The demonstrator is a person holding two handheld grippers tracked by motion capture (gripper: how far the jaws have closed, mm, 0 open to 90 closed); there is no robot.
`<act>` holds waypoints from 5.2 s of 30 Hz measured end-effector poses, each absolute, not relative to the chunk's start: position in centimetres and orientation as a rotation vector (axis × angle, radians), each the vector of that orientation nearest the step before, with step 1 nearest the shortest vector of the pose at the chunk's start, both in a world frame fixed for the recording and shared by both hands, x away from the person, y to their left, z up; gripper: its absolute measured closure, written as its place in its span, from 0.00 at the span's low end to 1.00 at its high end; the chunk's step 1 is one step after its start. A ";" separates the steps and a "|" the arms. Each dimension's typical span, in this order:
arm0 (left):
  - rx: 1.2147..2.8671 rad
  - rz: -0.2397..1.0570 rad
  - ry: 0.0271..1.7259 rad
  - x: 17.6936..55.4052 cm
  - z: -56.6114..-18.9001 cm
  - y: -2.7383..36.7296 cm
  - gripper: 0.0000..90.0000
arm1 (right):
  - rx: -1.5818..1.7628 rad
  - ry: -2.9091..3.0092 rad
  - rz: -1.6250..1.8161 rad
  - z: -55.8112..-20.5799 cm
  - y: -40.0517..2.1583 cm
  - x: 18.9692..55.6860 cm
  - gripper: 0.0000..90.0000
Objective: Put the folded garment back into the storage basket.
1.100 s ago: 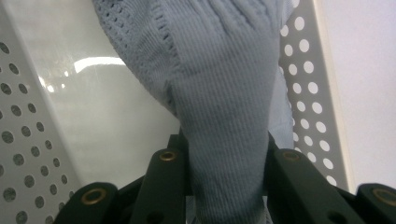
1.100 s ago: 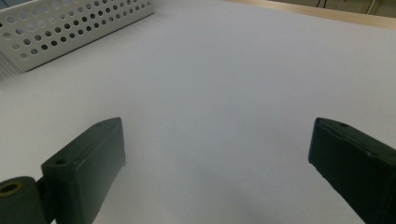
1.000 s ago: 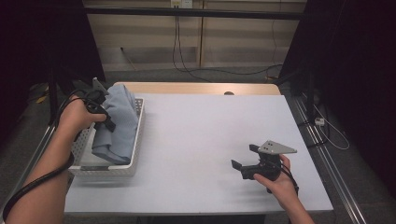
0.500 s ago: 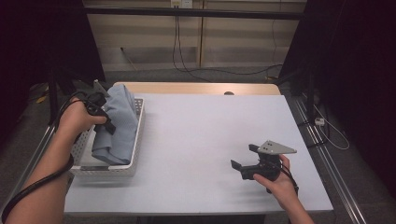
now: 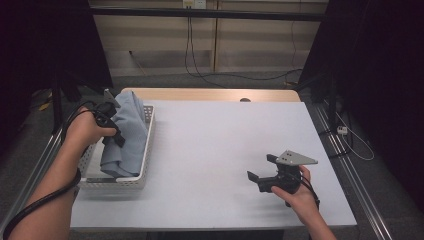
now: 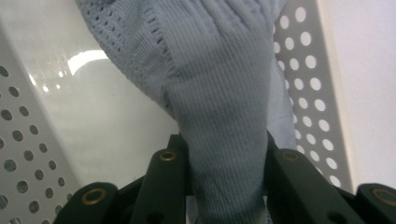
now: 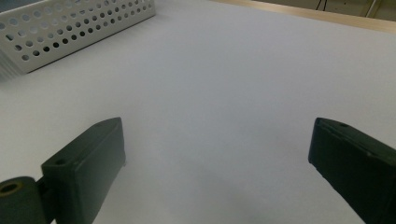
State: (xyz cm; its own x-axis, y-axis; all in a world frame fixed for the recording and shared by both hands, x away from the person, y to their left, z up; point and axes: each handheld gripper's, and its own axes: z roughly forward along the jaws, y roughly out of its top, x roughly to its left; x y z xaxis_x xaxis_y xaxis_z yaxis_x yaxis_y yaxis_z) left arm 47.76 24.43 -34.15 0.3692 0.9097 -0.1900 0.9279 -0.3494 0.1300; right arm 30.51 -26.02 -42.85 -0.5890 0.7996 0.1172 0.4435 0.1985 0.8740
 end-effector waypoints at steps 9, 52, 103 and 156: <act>2.419 -0.126 1.650 47.4 -34.8 24.5 0.82 | 1.164 2.116 1.354 -42.8 -26.0 30.5 0.04; 2.306 -0.005 1.635 47.2 -34.2 26.9 0.51 | 1.154 2.121 1.356 -42.8 -25.9 30.5 0.04; 2.101 0.357 1.525 51.2 -36.8 25.7 0.93 | 1.144 2.140 1.358 -43.0 -25.5 30.7 0.04; 2.016 0.365 1.472 51.8 -39.1 26.8 1.00 | 1.129 2.165 1.348 -43.3 -24.8 31.0 0.04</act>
State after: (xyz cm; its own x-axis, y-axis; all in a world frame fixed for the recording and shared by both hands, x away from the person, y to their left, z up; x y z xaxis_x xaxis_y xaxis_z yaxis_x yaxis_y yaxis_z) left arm 51.85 26.82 -39.05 0.3438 0.9302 -0.1287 0.7622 -0.1964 0.6169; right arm 31.04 -24.83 -43.29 -0.6212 0.7757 0.1111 0.4421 0.2299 0.8670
